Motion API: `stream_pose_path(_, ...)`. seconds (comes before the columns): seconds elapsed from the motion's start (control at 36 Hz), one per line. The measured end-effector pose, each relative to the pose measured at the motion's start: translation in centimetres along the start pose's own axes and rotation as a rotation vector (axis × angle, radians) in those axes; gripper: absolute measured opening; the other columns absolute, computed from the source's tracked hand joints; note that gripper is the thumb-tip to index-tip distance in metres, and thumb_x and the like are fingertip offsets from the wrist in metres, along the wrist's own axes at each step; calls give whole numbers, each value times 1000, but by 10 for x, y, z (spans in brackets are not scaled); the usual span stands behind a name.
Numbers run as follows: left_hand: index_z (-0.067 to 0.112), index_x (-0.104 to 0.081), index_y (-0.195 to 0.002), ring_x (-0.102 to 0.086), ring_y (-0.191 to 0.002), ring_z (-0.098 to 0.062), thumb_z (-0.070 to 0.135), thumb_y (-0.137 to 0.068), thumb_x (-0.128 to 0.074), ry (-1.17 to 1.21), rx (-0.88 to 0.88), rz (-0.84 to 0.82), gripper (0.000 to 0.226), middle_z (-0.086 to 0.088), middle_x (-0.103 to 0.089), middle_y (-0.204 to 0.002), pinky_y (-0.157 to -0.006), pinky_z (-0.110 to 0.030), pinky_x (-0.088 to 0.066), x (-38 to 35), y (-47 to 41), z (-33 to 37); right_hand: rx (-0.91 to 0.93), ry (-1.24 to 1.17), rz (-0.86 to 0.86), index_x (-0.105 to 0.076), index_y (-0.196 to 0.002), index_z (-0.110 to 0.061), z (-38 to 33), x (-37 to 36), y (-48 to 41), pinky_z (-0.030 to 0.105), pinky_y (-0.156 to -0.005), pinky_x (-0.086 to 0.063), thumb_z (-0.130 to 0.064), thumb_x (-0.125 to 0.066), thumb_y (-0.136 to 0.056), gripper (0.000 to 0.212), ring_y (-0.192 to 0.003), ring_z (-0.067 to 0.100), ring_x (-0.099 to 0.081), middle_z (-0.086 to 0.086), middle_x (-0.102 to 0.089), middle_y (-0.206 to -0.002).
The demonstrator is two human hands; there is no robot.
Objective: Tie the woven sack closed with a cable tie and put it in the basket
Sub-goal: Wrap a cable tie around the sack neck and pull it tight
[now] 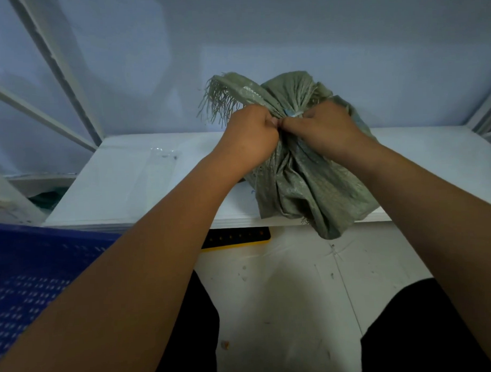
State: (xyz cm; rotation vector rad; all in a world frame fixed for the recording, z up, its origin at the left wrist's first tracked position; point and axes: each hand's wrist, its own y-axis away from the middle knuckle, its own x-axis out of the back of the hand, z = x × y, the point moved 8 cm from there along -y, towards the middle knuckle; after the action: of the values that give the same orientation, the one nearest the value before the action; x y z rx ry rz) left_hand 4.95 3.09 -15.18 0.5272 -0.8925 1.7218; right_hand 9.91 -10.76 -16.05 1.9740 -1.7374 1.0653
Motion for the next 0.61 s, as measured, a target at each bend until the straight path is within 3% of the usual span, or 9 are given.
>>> stream_pose_path(0.22, -2, -70, -91, -60, -72, -25, 21, -99, -50, 16, 31, -9, 32, -22, -69, -89, -66, -35, -49, -3, -1, -1, 76, -16, 46, -37, -50, -19, 1, 4, 0, 33, -54, -23, -44, -77, -80, 56, -55, 19, -32, 2, -32, -52)
stream_pose_path(0.42, 0, -70, -92, -49, -61, -15, 20, -99, -48, 10, 30, -20, 31, -11, -59, -76, -52, -27, -34, -4, -2, -2, 167, 48, 94, -39, -51, -16, -3, 8, 2, 31, -53, -21, -41, -75, -82, 54, -53, 19, -29, 4, -32, -52)
stream_pose_path(0.5, -1, -69, -91, -44, -54, -12, 21, -99, -49, 19, 39, -25, 31, -6, -54, -67, -50, -26, -32, -4, -2, -2, 196, 96, 116, -49, -53, -10, -5, 9, 2, 30, -52, -23, -40, -74, -83, 49, -51, 18, -32, 6, -37, -52)
stream_pose_path(0.61, -4, -69, -94, -49, -61, -17, 19, -99, -48, 23, 21, -45, 32, -20, -65, -82, -52, -27, -34, -3, 1, 3, 228, 161, 140, -47, -52, -11, -4, 10, 1, 31, -50, -22, -39, -73, -85, 50, -49, 15, -32, 4, -37, -49)
